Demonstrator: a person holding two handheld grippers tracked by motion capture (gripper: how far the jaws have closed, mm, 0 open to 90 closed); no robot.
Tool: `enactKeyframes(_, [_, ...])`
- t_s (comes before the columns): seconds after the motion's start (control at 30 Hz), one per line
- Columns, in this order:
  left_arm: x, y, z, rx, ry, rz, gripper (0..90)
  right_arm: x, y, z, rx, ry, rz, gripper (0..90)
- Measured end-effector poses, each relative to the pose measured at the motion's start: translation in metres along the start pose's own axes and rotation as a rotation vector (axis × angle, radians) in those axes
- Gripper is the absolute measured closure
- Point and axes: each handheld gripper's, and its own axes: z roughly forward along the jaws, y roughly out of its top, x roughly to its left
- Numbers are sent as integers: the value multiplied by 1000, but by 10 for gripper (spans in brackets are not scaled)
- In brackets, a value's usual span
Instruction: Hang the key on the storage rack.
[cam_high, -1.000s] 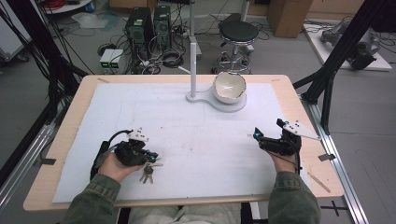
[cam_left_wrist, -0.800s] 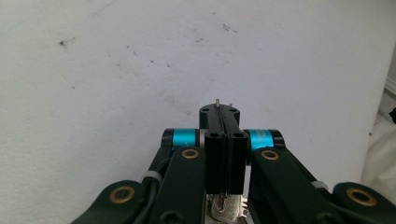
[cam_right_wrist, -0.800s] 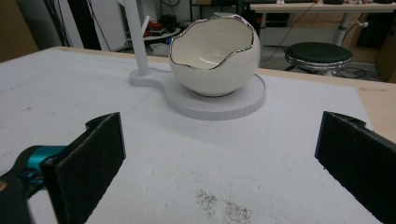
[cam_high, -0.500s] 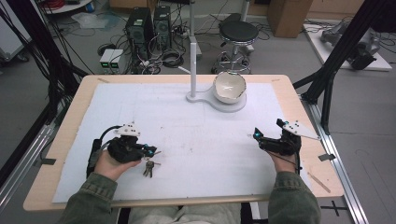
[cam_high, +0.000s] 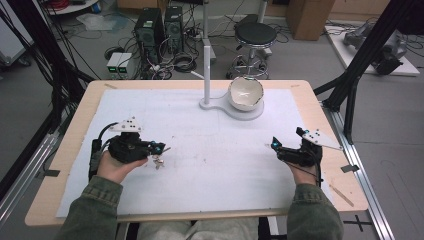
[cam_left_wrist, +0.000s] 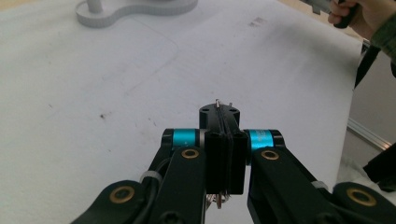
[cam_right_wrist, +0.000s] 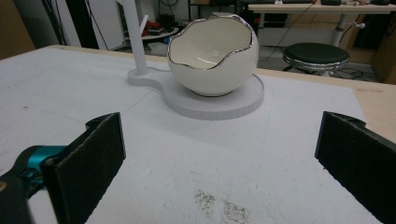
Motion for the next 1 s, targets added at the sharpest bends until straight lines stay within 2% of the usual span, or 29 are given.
enactKeyframes(0.3, [1, 32, 1, -16, 14, 44, 889, -1, 0, 0, -4, 1, 6, 7])
enactKeyframes(0.53, [-3, 55, 4, -30, 32, 71, 888, -2, 0, 0, -8, 7, 8, 7])
enactKeyframes(0.83, [-2, 71, 9, -44, 31, 69, 888, -2, 0, -1, -7, 8, 10, 7])
enactKeyframes(1.0, [1, 83, 12, -33, 36, 86, 888, -3, 0, -1, -8, 12, 6, 7])
